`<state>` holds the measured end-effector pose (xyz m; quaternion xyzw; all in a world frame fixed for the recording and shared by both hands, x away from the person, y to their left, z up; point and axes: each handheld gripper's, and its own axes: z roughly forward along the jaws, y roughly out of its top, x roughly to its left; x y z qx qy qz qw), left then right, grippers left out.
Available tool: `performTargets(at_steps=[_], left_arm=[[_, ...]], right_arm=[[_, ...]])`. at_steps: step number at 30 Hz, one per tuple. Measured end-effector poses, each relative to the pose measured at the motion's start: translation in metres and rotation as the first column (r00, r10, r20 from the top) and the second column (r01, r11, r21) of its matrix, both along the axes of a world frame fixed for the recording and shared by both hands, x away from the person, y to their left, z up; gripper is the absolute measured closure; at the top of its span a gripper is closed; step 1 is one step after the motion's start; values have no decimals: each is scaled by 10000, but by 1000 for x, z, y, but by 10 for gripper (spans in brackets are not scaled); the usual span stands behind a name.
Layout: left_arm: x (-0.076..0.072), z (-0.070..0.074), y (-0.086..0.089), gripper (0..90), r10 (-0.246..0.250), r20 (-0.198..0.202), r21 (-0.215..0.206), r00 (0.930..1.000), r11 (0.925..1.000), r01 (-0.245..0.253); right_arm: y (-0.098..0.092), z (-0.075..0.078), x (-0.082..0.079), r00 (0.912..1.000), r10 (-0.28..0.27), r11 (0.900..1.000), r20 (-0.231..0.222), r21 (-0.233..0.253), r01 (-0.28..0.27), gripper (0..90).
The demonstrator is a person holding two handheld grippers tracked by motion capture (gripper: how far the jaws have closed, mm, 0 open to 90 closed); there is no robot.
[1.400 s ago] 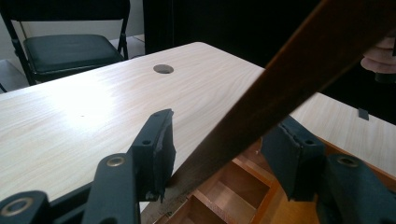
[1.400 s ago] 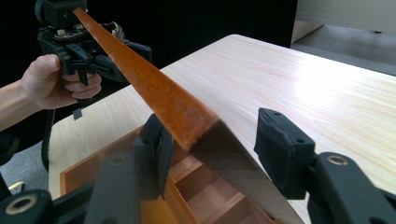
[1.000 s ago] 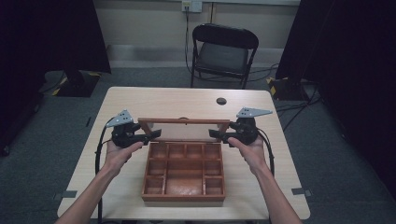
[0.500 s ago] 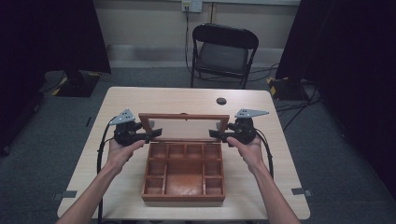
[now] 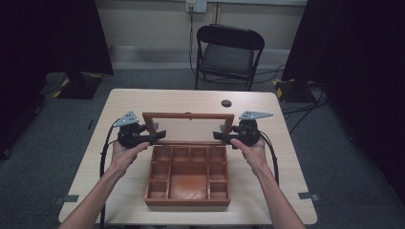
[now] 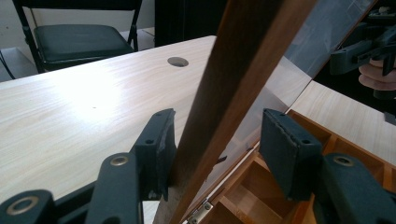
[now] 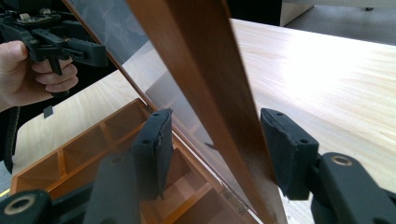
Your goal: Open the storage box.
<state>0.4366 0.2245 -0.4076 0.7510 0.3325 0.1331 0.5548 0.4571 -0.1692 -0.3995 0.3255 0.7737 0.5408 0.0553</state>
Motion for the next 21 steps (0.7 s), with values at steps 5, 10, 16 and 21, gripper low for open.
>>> performTargets(at_steps=[5, 10, 16, 21], left_arm=[[2, -2, 0, 462, 49, 19, -2, 10000, 10000, -49], [5, -4, 1, 474, 1, 80, -77, 10000, 10000, 0], [8, -7, 1, 477, 40, -2, 31, 10000, 10000, -40], [11, -15, 2, 480, 63, -181, 82, 9998, 9999, -62]], right_arm=[[1, -3, 2, 10000, -39, 10000, 26, 19, 39, 458], [2, -6, 5, 10000, -94, 9999, 15, -73, 94, 477], [2, -11, 9, 9999, -140, 9999, -38, -49, 140, 490], [3, -14, 12, 9999, -148, 9999, -38, -11, 148, 493]])
